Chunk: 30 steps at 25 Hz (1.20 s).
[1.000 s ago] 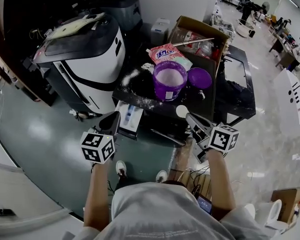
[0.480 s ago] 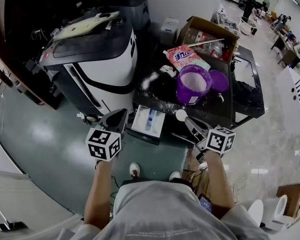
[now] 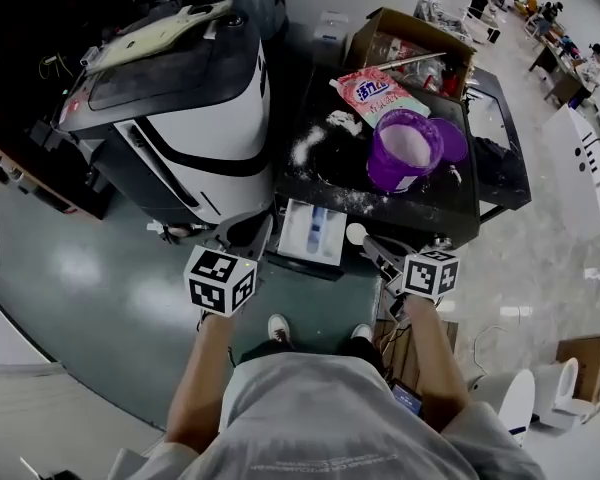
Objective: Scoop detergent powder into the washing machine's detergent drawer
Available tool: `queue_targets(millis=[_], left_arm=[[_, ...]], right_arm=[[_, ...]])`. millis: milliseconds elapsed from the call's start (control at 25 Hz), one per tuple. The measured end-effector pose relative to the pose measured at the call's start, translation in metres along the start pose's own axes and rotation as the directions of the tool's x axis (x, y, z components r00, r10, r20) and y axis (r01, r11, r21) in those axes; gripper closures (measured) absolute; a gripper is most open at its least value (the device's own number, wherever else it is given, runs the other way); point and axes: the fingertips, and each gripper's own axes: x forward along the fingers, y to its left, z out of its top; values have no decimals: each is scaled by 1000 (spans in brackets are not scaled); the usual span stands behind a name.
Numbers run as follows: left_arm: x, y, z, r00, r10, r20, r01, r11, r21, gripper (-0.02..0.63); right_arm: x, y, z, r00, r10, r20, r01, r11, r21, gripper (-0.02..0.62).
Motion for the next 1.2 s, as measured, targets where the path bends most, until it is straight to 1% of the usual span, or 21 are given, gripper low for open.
queue_targets(millis=[120, 200, 320, 480, 600, 680, 920, 1080, 1200], left_arm=[[6, 6, -8, 999, -38, -16, 38, 999, 4, 597], [9, 10, -14, 998, -60, -27, 60, 998, -2, 597], [13, 16, -24, 995, -82, -48, 82, 997, -4, 597], [22, 21, -36, 991, -107, -85, 109, 994, 29, 597], [27, 24, -43, 987, -126, -96, 128, 992, 18, 597], [31, 26, -46, 985, -137, -103, 139, 990, 13, 597], [35, 24, -47, 980, -165, -110, 169, 985, 27, 597], [35, 24, -44, 980, -171, -101, 174, 984, 29, 597], [34, 22, -43, 980, -176, -98, 180, 983, 34, 597]], right_arm=[[17, -9, -14, 999, -36, -32, 36, 999, 1, 583], [28, -13, -23, 997, -60, -58, 59, 998, -19, 583], [44, -17, -36, 990, -98, -103, 89, 992, -84, 583], [59, -25, -50, 977, -148, -154, 126, 982, -142, 581], [65, -31, -60, 966, -177, -188, 145, 974, -174, 581], [67, -33, -64, 960, -189, -207, 145, 966, -213, 581], [75, -31, -75, 948, -216, -235, 118, 921, -371, 581], [78, -29, -81, 938, -245, -246, 96, 865, -492, 581], [80, -28, -82, 932, -264, -249, 90, 832, -548, 581]])
